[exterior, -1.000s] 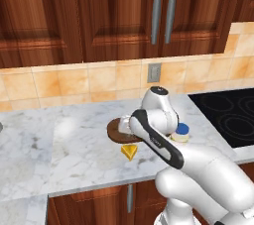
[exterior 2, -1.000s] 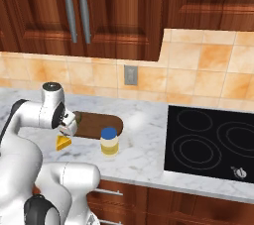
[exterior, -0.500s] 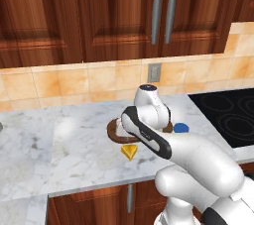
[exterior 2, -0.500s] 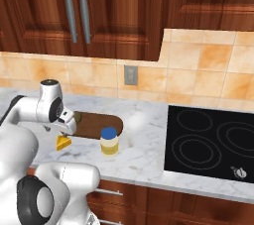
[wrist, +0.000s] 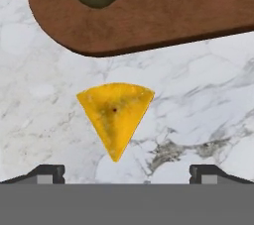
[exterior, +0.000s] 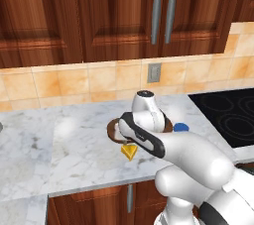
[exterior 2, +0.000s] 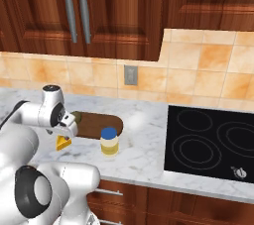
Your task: Retrieve the reheated potato from the microwave, then place the potato, cheese, and condiment on the cutting board.
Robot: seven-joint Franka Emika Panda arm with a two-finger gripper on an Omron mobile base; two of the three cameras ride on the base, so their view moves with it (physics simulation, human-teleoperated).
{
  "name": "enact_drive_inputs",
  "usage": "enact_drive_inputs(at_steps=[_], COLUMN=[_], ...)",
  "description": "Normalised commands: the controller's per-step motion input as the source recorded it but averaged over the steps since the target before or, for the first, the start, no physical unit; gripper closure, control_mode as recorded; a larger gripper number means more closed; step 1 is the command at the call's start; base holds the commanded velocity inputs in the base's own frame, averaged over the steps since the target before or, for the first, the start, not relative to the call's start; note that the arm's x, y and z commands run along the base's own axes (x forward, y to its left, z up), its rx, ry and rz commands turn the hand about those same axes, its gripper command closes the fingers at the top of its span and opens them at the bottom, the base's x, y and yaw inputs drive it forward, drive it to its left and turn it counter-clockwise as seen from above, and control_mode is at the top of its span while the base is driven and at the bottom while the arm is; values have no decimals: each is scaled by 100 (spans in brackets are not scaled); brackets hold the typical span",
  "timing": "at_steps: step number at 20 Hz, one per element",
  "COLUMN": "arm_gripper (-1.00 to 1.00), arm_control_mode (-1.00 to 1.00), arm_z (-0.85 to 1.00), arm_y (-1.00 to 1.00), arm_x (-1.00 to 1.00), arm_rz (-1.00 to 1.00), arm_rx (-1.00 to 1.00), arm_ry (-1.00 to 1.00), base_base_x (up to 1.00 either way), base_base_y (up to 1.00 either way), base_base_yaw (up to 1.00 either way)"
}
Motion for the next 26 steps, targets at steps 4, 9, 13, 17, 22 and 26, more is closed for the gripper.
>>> enact_drive_inputs(at_steps=[4, 9, 13, 17, 22, 26], arm_gripper=[-100, -100, -100, -100, -100, -100], arm_control_mode=[-100, -100, -100, -100, -100, -100], arm_z=[-17, -13, -9, -18, -24, -24], arm_y=[6, 5, 5, 4, 0, 0], arm_x=[20, 8, -2, -4, -1, 0], arm_rz=[0, 0, 0, 0, 0, 0], arm_rx=[0, 0, 0, 0, 0, 0], arm_ry=[0, 0, 0, 0, 0, 0], base_base_x=[0, 0, 0, 0, 0, 0], base_base_y=[0, 0, 0, 0, 0, 0], base_base_yaw=[0, 0, 0, 0, 0, 0])
